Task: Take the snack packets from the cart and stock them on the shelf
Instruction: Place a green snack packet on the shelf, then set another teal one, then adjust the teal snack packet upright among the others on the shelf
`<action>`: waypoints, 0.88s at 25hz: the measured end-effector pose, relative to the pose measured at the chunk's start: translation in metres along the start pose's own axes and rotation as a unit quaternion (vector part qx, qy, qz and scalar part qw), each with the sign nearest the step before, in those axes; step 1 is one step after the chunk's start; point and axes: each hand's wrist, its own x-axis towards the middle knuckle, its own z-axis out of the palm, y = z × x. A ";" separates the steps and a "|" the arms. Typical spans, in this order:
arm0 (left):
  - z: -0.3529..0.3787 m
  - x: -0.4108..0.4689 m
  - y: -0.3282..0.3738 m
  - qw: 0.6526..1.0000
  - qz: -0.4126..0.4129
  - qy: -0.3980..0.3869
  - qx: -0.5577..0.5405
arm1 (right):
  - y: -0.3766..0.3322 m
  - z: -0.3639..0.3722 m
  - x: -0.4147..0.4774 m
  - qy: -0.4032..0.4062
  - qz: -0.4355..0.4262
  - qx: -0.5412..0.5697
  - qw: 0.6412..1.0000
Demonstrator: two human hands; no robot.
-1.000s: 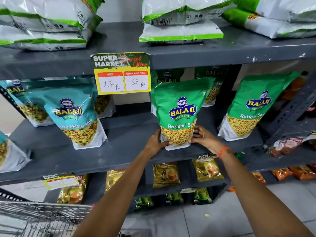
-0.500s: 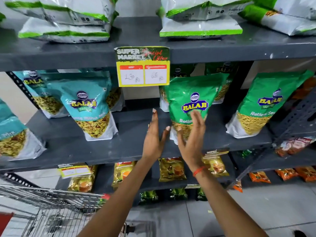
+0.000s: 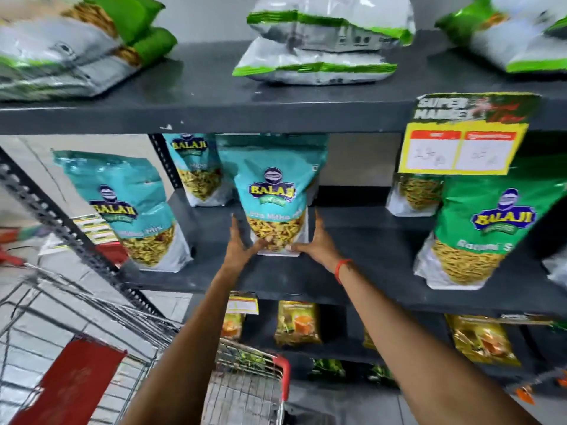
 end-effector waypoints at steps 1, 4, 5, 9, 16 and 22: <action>-0.004 0.007 -0.003 0.999 -0.006 -0.042 0.002 | 0.002 0.001 0.007 -0.022 0.009 0.022 0.999; 0.000 0.003 -0.012 0.998 -0.032 -0.039 -0.022 | 0.021 0.009 0.011 -0.011 0.004 0.030 0.999; 0.002 -0.004 -0.013 0.998 -0.039 -0.036 -0.030 | 0.031 0.011 0.007 -0.007 -0.001 0.033 0.999; 0.000 -0.029 -0.030 0.992 -0.071 -0.029 -0.098 | 0.043 0.021 -0.019 -0.008 -0.018 0.069 0.997; -0.007 -0.045 -0.020 0.991 -0.061 -0.062 -0.103 | 0.042 0.026 -0.034 -0.008 -0.037 0.081 0.996; -0.013 -0.060 -0.001 0.996 -0.013 -0.075 -0.049 | 0.027 0.029 -0.046 0.040 -0.057 0.028 0.997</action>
